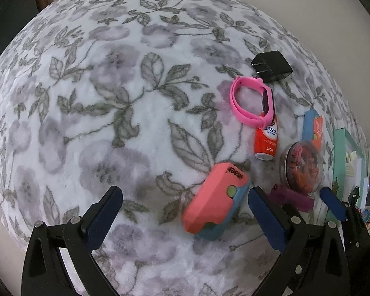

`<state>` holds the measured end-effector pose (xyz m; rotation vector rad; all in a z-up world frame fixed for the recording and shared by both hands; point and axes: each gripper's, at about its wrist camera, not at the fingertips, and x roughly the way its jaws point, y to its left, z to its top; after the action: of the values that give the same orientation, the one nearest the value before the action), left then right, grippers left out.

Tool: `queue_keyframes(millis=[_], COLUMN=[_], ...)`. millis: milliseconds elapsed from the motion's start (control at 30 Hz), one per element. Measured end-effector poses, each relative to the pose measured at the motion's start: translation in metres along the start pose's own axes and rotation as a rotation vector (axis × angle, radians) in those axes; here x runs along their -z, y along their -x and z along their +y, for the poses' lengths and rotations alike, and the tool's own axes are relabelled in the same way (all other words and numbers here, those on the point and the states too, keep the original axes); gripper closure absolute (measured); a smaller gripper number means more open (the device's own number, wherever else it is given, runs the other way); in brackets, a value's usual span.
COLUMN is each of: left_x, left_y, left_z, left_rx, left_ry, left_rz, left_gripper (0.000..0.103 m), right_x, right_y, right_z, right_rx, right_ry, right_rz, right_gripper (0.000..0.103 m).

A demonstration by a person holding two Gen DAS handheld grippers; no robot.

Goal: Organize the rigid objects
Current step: 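Grasp the pink lighter with the right gripper while the left grasps the pink-blue case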

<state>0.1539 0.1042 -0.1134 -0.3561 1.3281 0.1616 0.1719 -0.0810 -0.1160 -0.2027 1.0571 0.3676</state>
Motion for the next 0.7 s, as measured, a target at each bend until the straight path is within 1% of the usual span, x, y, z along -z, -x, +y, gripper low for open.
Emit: queue_keyframes(millis=[67,133,200,300,367,500,533,667,700], left_x=[-0.002,-0.002,-0.002,0.0,0.001,0.004,0.004,0.005,0.006], left_y=[-0.004,-0.008,-0.01,-0.014,-0.018,-0.029,-0.032,-0.038,-0.039], left_z=[-0.004,-0.013,-0.016,-0.019,-0.025,-0.036,-0.039,-0.049,-0.051], left_rx=[0.002,0.006,0.007,0.011,0.013,0.007,0.005,-0.012,-0.016], left_ry=[-0.014,-0.026,-0.036,-0.047,-0.056,-0.077,-0.083,-0.108,-0.113], left_rz=[0.005,0.011,0.016,0.025,0.032,0.046,0.049,0.046,0.043], left_gripper=[0.001,0.001,0.001,0.001,0.002,0.004,0.006,0.007,0.013], right_x=[0.0,0.0,0.001,0.002,0.002,0.004,0.004,0.007,0.008], right_y=[-0.002,-0.004,-0.004,-0.002,0.0,0.003,0.004,0.006,0.006], right_z=[0.003,0.003,0.001,0.0,0.0,-0.003,-0.004,-0.006,-0.008], right_rx=[0.005,0.011,-0.005,-0.01,-0.01,-0.032,-0.039,-0.047,-0.052], right_ry=[0.01,0.01,0.002,-0.002,-0.007,-0.024,-0.028,-0.047,-0.056], right_rz=[-0.001,0.008,0.013,0.018,0.016,0.016,0.018,0.027,0.033], right_gripper=[0.032,0.035,0.038,0.047,0.061,0.069,0.07,0.072,0.072])
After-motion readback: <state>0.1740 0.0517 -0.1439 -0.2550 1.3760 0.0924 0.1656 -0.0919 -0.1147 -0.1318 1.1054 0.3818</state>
